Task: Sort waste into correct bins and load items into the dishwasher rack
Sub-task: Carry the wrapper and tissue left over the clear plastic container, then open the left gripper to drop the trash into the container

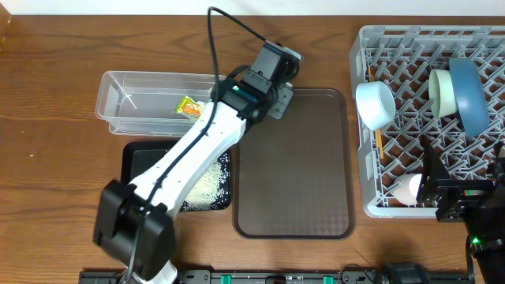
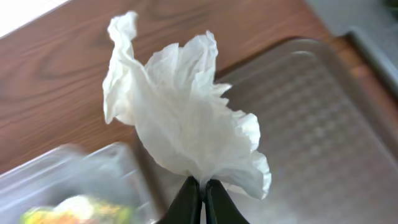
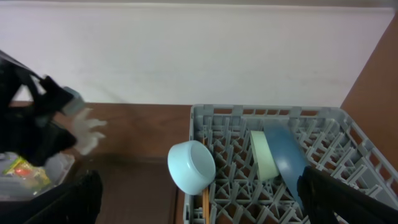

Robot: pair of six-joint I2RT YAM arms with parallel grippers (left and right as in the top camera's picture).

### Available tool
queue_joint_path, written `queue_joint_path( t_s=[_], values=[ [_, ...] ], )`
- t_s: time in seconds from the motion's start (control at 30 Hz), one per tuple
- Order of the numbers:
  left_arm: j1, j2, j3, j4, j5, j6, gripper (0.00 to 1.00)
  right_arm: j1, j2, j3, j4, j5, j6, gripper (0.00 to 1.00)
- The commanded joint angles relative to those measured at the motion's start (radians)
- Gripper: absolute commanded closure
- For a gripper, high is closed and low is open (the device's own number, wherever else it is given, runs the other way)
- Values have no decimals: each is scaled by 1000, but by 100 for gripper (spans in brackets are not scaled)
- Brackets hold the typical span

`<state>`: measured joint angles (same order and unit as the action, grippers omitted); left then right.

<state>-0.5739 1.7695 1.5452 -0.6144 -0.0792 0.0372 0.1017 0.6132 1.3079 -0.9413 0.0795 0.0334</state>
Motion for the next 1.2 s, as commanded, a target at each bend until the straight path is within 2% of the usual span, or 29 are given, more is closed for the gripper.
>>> queue_joint_path(
  t_s=[0.0,0.17,0.2,0.27,0.37,0.43,0.47,0.57,0.77,1.07,1.17],
  values=[
    [53,-68,6,-56,-171,-17,94,3,2,3,1,7,-5,1],
    [175,-88,4,-166,-184,-89,94,3,2,3,1,7,-5,1],
    [201,-80,3,-175,-184,-99,87,3,2,3,1,7,-5,1],
    [242,-68,3,-187,-175,-103,58,3,2,3,1,7,-5,1],
    [271,-78,4,-215,-142,-103,45,3,2,3,1,7,-5,1],
    [272,-107,4,-230,-138,-103,39,3,2,3,1,7,-5,1],
    [268,-127,4,-236,-138,-103,31,3,2,3,1,7,-5,1],
    [251,-221,4,-282,-138,-116,20,3,2,3,1,7,-5,1],
    [187,-435,4,-424,-138,-132,13,3,2,3,1,7,-5,1],
    [163,-645,3,-538,-133,-133,12,3,2,3,1,6,-5,1],
    [165,-699,-3,-559,-181,-156,12,3,2,3,1,7,-5,1]
  ],
)
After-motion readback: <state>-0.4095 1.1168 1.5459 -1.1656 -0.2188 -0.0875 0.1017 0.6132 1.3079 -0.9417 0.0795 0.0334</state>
